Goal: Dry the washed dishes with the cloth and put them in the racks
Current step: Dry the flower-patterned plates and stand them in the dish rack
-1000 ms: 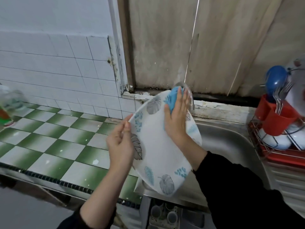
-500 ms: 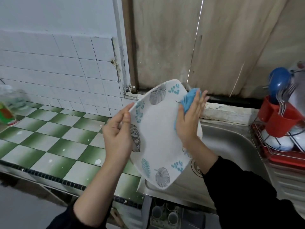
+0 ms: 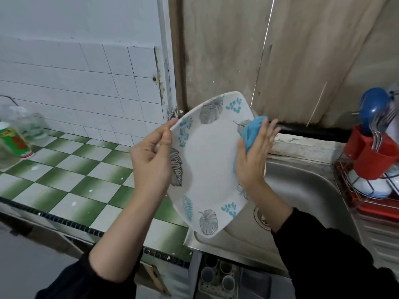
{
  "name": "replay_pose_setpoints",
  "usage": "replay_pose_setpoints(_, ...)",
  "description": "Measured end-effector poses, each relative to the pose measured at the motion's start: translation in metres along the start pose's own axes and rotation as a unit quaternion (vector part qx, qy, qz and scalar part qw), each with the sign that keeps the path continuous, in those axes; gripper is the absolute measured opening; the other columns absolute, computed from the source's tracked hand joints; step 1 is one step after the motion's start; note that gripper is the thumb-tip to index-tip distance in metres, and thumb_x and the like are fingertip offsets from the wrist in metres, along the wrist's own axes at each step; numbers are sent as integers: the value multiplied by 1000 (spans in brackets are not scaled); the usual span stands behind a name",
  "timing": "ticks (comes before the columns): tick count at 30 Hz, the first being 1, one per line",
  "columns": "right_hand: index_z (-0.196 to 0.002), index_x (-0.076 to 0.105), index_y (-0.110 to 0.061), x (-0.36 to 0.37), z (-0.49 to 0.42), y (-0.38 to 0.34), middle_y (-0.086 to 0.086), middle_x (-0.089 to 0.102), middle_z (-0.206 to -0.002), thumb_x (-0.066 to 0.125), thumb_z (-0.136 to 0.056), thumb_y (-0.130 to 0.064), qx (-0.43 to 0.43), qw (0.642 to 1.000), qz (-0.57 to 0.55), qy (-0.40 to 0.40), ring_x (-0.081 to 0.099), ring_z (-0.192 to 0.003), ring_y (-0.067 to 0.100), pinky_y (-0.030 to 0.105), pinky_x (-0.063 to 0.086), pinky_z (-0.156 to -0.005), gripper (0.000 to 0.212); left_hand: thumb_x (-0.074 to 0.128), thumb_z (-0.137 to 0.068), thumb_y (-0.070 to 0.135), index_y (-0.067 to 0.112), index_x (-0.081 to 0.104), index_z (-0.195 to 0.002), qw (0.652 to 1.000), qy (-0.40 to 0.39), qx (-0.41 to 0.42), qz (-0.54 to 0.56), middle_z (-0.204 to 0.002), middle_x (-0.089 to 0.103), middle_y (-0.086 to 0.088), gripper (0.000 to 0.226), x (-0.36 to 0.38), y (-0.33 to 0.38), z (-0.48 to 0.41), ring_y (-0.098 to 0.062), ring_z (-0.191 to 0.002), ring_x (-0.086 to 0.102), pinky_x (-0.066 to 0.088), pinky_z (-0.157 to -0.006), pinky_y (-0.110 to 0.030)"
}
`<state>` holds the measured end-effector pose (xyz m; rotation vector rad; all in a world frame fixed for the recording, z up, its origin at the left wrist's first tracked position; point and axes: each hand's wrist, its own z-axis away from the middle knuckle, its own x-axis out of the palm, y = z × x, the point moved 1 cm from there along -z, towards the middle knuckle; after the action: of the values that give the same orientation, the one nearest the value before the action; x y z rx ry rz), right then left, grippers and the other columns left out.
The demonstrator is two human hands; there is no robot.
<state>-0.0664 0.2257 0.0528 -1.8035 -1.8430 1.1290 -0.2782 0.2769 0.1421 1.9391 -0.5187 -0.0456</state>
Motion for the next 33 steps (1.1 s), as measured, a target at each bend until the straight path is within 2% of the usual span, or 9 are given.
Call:
replay_pose_setpoints(4,-154,2,-11,10,-1,-74,14,1,-163,38,-99,-35,-61,990,-121,-28,-5,-151,29,46,0,-123,70,47,-99,2,17,64,-112,999,-36,-5,-4,-78,72,21,26,26,2,14,6,-77,65,49,-72,-11)
replay_pose_setpoints(9,-157,-1,-23,0,100,-37,1,-3,-165,26,-103,-45,-301,931,22,-203,0,-152,26,52,1,-121,64,49,-99,3,20,64,-111,999,30,18,16,-74,71,23,26,7,9,-9,8,-73,63,49,-69,-11)
replay_pose_setpoints(14,-152,27,-12,-10,54,6,21,27,-156,47,-97,-35,152,984,-65,61,26,-144,34,39,17,-117,63,52,-99,8,24,69,-103,999,27,44,18,-86,73,20,23,-9,16,-11,2,-83,66,50,-75,-16)
replay_pose_setpoints(17,-121,60,-7,-23,-5,8,16,66,-116,53,-84,-44,445,798,-364,180,62,-113,34,49,49,-100,53,52,-98,22,32,77,-80,998,16,68,3,-69,68,20,32,-9,11,-11,1,-68,60,46,-65,-17)
replay_pose_setpoints(21,-92,65,-16,-37,-32,4,11,69,-94,30,-92,-42,458,714,-516,117,65,-89,30,41,47,-98,44,46,-94,45,8,37,-52,991,121,17,-60,-44,35,16,57,-10,1,-9,-4,-46,31,26,-47,-28)
replay_pose_setpoints(24,-71,60,-20,-43,-37,-3,3,62,-73,34,-92,-43,414,678,-588,152,59,-71,21,26,49,-73,41,39,-99,35,17,54,-79,965,157,-208,-24,-77,55,5,31,-10,-6,-11,-20,-82,53,49,-76,-40)
replay_pose_setpoints(28,-51,53,-23,-65,-36,3,-7,49,-47,47,-86,-32,350,708,-613,30,49,-44,10,13,40,-49,36,27,-102,-1,-2,52,-89,908,66,-394,128,-100,56,-20,28,-19,0,-20,-29,-86,61,50,-93,-44)
replay_pose_setpoints(31,-72,74,-21,-77,-37,-5,-5,71,-67,70,-74,-31,314,788,-498,-181,66,-58,9,16,53,-58,11,25,-101,-7,-13,35,-138,894,122,-396,169,-147,40,-26,40,-30,-3,-28,-31,-133,46,40,-104,-32)
replay_pose_setpoints(33,-103,74,-11,-72,-51,-5,9,74,-95,86,-57,-34,360,794,-411,-268,69,-80,22,29,56,-74,53,24,-104,1,2,31,-149,892,131,-396,176,-153,34,-17,45,-30,-2,-28,-30,-137,40,42,-95,-33)
